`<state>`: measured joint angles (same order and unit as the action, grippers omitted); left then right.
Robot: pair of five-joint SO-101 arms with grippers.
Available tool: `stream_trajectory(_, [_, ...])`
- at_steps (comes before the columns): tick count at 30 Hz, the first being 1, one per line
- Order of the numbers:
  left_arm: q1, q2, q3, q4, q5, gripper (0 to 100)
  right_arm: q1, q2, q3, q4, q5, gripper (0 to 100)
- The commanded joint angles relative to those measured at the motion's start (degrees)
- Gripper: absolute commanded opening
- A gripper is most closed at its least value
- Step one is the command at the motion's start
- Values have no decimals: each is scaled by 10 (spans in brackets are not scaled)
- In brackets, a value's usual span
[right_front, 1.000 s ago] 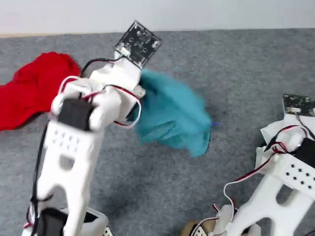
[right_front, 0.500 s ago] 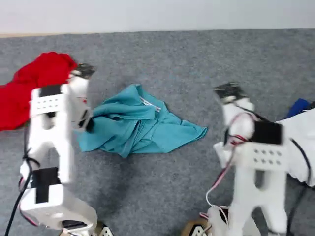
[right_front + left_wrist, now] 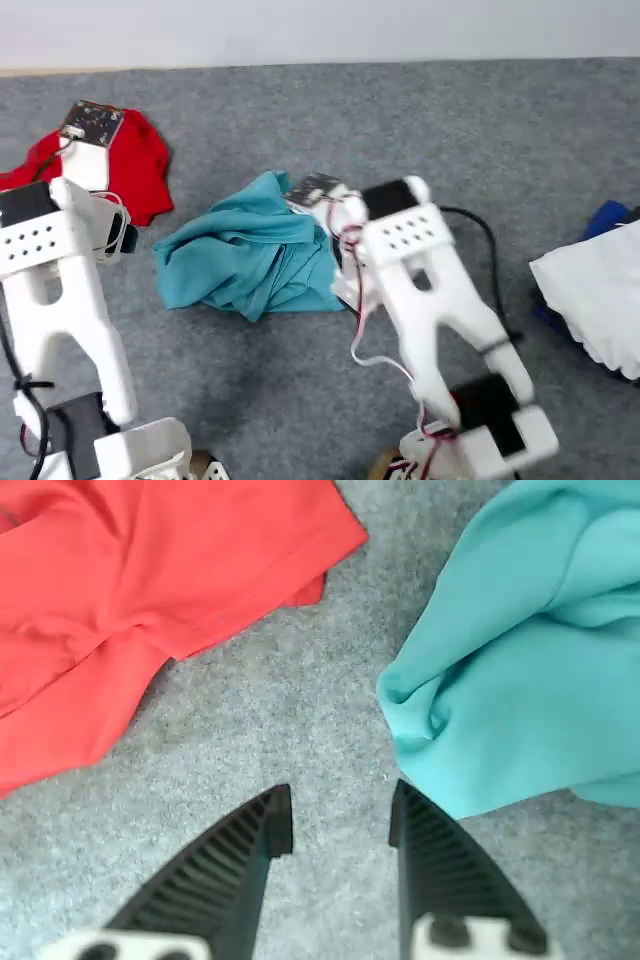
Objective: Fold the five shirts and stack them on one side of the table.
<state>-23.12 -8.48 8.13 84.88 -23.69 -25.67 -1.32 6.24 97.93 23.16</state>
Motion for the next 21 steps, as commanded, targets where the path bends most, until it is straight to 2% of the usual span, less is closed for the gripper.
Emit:
stream_trajectory(1, [-4,-24,-6,1,19,163,-18,80,-88,-11,-8,281])
stream_trajectory(8, [-4,-24,70,-53,20,163,-47,218,-188,-7,-8,281])
stream_trajectory(17, [-4,-19,108,-90,21,163,-63,324,-215,-14,-9,279])
stream_trajectory(19, [-4,-19,108,-90,21,163,-61,344,-229,-8,-7,248])
stream_trajectory(21, [-4,-19,108,-90,21,163,-56,352,-243,-5,-5,169])
